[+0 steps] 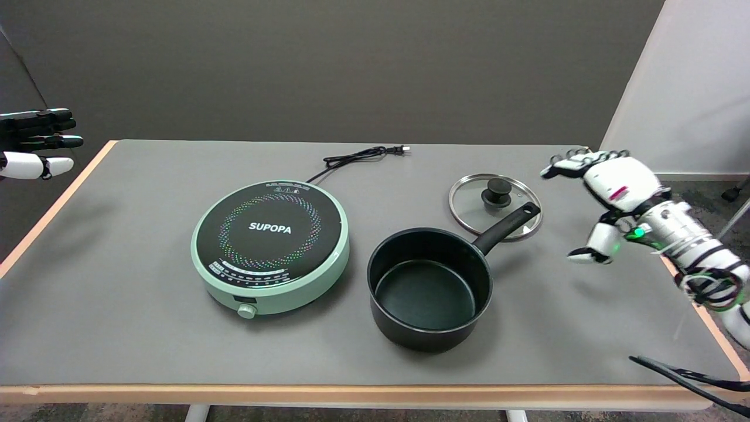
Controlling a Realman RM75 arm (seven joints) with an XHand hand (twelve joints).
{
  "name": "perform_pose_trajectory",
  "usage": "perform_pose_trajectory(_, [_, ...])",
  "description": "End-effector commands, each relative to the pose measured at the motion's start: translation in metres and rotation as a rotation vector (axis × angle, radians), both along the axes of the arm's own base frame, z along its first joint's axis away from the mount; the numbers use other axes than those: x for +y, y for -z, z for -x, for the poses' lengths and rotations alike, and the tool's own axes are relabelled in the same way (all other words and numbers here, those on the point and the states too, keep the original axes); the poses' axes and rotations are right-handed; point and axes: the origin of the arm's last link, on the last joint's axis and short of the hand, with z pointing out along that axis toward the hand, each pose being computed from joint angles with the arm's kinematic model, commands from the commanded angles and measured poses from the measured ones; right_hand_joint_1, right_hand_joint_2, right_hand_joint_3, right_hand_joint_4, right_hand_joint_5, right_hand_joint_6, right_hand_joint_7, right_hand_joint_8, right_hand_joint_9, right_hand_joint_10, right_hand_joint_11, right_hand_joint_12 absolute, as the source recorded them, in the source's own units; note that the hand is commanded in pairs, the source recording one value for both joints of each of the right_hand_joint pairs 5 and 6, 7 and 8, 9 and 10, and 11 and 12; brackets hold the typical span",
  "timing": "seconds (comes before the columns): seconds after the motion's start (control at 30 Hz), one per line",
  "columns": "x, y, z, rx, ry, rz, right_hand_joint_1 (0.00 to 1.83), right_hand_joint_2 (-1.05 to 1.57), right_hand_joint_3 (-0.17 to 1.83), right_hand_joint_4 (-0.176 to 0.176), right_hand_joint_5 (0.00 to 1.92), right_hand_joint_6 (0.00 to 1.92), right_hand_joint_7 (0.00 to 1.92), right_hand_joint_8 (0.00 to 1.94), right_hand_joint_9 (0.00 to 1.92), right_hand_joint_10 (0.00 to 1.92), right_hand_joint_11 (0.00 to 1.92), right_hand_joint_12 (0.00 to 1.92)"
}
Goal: Place the soup pot onto the table.
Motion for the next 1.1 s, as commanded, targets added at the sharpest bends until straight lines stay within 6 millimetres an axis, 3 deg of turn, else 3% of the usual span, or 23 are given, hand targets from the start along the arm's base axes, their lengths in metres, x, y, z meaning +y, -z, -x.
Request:
perform_pose_trajectory(0.03, [0.059, -0.045, -0.056, -0.224, -0.239, 0.16, 1.1, -0.68, 1.16, 0.176, 0.44, 0.44, 0.44, 0.44, 0.44, 0.44, 0.44, 0.44])
perform_pose_trajectory(0.13, [0.07, -0.053, -0.06, -0.397, -0.303, 0.166, 1.09, -0.7, 1.13, 0.176, 0.41, 0.41, 0.41, 0.41, 0.41, 0.41, 0.41, 0.41])
perform_pose_trajectory(0.27, [0.072, -0.05, -0.067, -0.618, -0.362, 0.102, 0.89, -0.23, 0.65, 0.176, 0.4, 0.4, 0.4, 0.4, 0.4, 0.4, 0.4, 0.4])
perform_pose_trajectory(0.43, [0.071, -0.043, -0.079, -0.821, -0.419, 0.008, 0.74, 0.21, 0.33, 0.159, 0.4, 0.4, 0.4, 0.4, 0.4, 0.4, 0.4, 0.4])
perform_pose_trajectory(0.5, [0.071, -0.042, -0.083, -0.92, -0.435, -0.033, 0.6, 0.63, 0.16, 0.157, 0.41, 0.41, 0.41, 0.41, 0.41, 0.41, 0.41, 0.41])
perform_pose_trajectory(0.57, [0.072, -0.041, -0.082, -1.043, -0.444, -0.068, 0.51, 0.85, 0.1, 0.14, 0.39, 0.39, 0.39, 0.39, 0.39, 0.39, 0.39, 0.39])
perform_pose_trajectory(0.7, [0.07, -0.037, -0.077, -1.344, -0.458, -0.158, 0.21, 1.57, -0.1, 0.155, 0.25, 0.25, 0.25, 0.25, 0.25, 0.25, 0.25, 0.25])
perform_pose_trajectory(0.77, [0.068, -0.033, -0.074, -1.459, -0.463, -0.199, 0.23, 1.57, -0.09, 0.148, 0.15, 0.15, 0.15, 0.15, 0.15, 0.15, 0.15, 0.15])
perform_pose_trajectory(0.9, [0.065, -0.027, -0.079, -1.46, -0.449, -0.238, 0.27, 1.57, -0.09, 0.141, 0.17, 0.17, 0.17, 0.17, 0.17, 0.17, 0.17, 0.17])
perform_pose_trajectory(0.97, [0.062, -0.022, -0.079, -1.461, -0.429, -0.256, 0.28, 1.57, -0.07, 0.104, 0.27, 0.27, 0.27, 0.27, 0.27, 0.27, 0.27, 0.27])
perform_pose_trajectory(1.0, [0.06, -0.02, -0.077, -1.465, -0.419, -0.258, 0.28, 1.57, -0.06, 0.111, 0.29, 0.29, 0.29, 0.29, 0.29, 0.29, 0.29, 0.29])
perform_pose_trajectory(1.1, [0.057, -0.015, -0.069, -1.481, -0.388, -0.259, 0.32, 1.57, -0.04, 0.072, 0.3, 0.3, 0.3, 0.3, 0.3, 0.3, 0.3, 0.3])
